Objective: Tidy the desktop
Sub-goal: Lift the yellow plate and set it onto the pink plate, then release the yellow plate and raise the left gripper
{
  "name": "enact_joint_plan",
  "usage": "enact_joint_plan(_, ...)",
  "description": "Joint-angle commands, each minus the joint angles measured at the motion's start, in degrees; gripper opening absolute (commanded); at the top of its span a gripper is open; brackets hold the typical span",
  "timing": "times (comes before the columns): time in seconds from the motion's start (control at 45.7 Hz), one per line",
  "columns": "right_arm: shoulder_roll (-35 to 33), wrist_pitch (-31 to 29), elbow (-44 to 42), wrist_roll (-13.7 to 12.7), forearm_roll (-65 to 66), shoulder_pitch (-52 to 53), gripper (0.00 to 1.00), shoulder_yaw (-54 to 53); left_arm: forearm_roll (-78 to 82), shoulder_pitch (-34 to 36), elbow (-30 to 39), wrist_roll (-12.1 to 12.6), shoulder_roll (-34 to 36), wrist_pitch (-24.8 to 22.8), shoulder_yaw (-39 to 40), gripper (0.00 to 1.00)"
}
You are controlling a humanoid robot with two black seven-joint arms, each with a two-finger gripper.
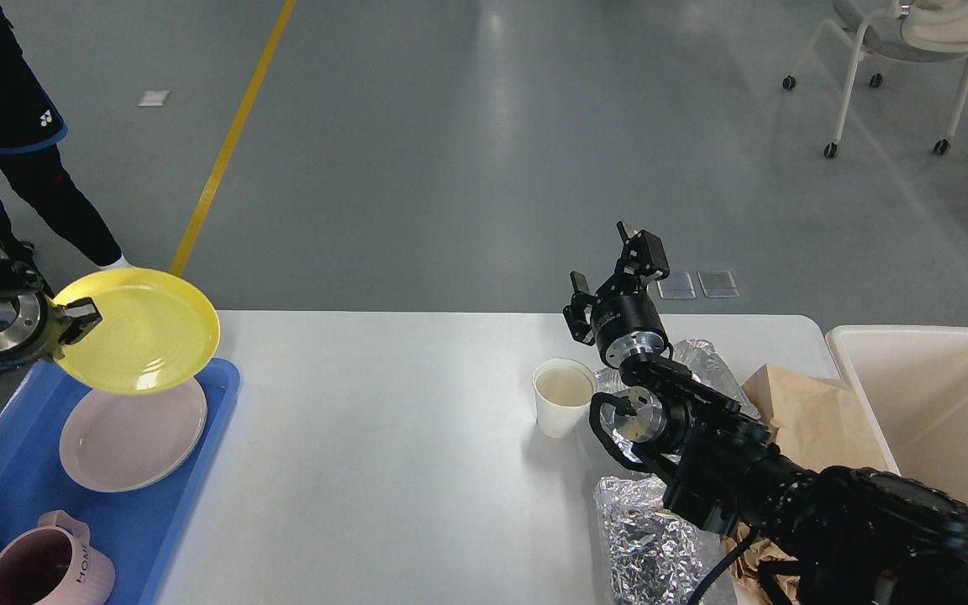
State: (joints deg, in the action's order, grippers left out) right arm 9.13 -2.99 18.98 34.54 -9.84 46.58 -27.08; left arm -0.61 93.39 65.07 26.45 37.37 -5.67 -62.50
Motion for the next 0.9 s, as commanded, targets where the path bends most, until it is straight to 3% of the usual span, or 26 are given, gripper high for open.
enact_joint_plan(0.0,0.0,0.0,0.0,0.0,0.0,0.0,1.00,0.0,-0.1,-4.4,-0.1,-0.3,-0.2,2.5,0.3,0.00)
enact_joint_plan(0.416,0.0,0.0,0.0,0.0,0.0,0.0,1.00,0.0,-0.2,-10.9,-1.7,-0.3,-1.6,9.7,0.5,0.00)
enact_joint_plan(0.525,0.0,0.0,0.0,0.0,0.0,0.0,1.00,0.0,-0.2,-12.7,-4.2,-0.3,-2.6,10.2,1.0,0.06)
enact_joint_plan(0.656,0.0,0.0,0.0,0.0,0.0,0.0,1.00,0.0,-0.2,-13.9,-5.8,-0.4,-4.0,10.2,1.9,0.27)
enact_joint_plan(0.875,0.0,0.0,0.0,0.0,0.0,-0.1,1.00,0.0,-0.4,-13.9,-5.8,-0.3,-4.0,10.2,2.4,0.88)
